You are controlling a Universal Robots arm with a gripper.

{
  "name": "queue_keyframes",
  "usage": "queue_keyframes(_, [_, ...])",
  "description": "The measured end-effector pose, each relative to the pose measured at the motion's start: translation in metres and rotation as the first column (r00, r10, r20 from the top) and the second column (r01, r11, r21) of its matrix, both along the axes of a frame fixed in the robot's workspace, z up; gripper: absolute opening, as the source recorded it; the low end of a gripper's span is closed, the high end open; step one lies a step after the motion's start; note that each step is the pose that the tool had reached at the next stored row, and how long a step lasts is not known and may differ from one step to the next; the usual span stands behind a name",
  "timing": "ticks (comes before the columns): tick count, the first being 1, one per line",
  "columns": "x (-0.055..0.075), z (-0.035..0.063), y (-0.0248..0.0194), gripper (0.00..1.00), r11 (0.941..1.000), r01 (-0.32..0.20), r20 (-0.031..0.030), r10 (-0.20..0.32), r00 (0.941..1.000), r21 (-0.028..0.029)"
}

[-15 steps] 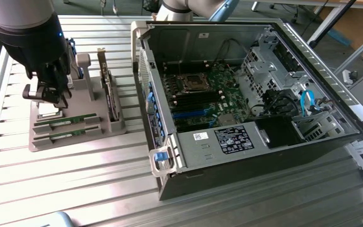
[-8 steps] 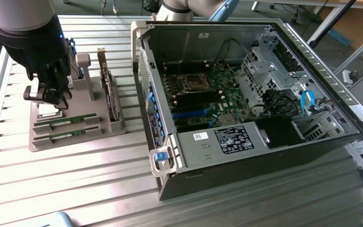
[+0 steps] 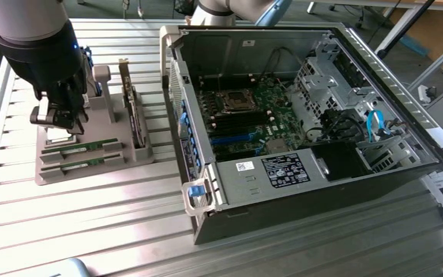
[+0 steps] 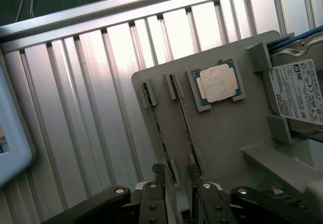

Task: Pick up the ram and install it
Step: 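Pick up the ram and move it above insertion slot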

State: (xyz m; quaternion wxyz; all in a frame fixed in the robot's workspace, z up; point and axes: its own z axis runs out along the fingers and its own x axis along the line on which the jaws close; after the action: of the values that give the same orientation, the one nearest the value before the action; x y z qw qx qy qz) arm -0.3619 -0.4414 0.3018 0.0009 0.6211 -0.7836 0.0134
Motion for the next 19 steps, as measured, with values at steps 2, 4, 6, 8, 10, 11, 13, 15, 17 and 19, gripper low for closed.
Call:
queue_keyframes(2, [0.0,-0.0008,0.0,0.3,1.0,0.0,0.0001,0.0,1.0,0.0])
queue_keyframes(4, [-0.0001,-0.0017,-0.0001,0.3,1.0,0.0,0.0,0.0,1.0,0.0])
queue_keyframes(6, [-0.0001,-0.0024,-0.0001,0.3,1.0,0.0,0.0,0.0,1.0,0.0])
queue_keyframes(8, [-0.0001,-0.003,-0.0001,0.3,1.0,0.0,0.0,0.0,1.0,0.0])
queue_keyframes(10, [-0.0001,-0.0037,-0.0001,0.3,1.0,0.0,0.0,0.0,1.0,0.0])
queue_keyframes(11, [-0.0001,-0.0041,-0.0001,0.3,1.0,0.0,0.0,0.0,1.0,0.0])
queue_keyframes(13, [-0.0001,-0.0047,-0.0001,0.3,1.0,0.0,0.0,0.0,1.0,0.0])
queue_keyframes(15, [-0.0001,-0.0052,-0.0001,0.3,1.0,0.0,0.0,0.0,1.0,0.0])
queue_keyframes(17, [-0.0001,-0.0059,-0.0001,0.3,1.0,0.0,0.0,0.0,1.0,0.0])
queue_keyframes(19, [-0.0001,-0.0065,-0.0002,0.3,1.0,0.0,0.0001,0.0,1.0,0.0])
